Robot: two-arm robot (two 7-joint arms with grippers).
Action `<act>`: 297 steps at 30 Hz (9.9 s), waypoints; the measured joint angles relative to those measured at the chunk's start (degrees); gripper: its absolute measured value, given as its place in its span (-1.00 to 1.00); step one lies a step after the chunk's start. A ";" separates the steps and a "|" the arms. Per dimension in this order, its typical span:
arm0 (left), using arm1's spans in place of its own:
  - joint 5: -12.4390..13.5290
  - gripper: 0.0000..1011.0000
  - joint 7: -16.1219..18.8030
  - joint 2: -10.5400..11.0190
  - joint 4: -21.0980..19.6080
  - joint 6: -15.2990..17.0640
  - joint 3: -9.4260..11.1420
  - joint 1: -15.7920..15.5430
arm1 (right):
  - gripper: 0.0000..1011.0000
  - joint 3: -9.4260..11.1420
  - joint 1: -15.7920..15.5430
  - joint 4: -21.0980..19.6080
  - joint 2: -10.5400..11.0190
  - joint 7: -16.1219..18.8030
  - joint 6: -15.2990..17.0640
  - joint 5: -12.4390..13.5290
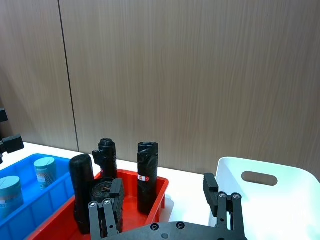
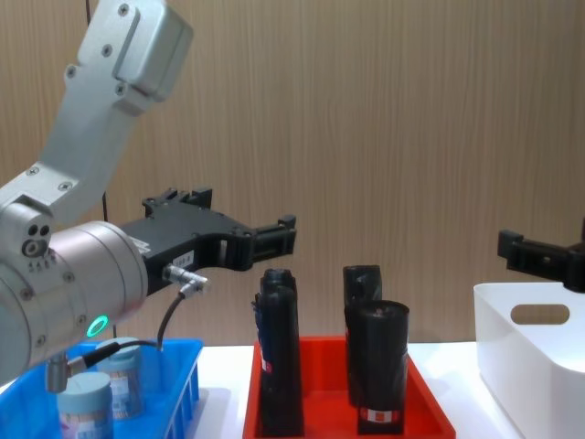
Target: Pick the cotton swabs from the blue box and place them into the white box.
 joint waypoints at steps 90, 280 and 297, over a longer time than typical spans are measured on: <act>-18.74 0.99 8.54 6.50 3.83 16.89 -9.82 3.13 | 0.98 0.01 0.00 0.00 0.00 0.00 0.00 0.00; -21.14 0.33 -56.66 8.21 12.31 -2.08 -10.23 -6.70 | 0.98 0.00 0.00 0.00 0.00 0.01 0.00 0.00; -21.55 0.33 -56.92 8.36 12.57 -2.21 -10.22 -6.81 | 0.98 0.92 0.65 -0.50 1.31 4.88 1.59 1.83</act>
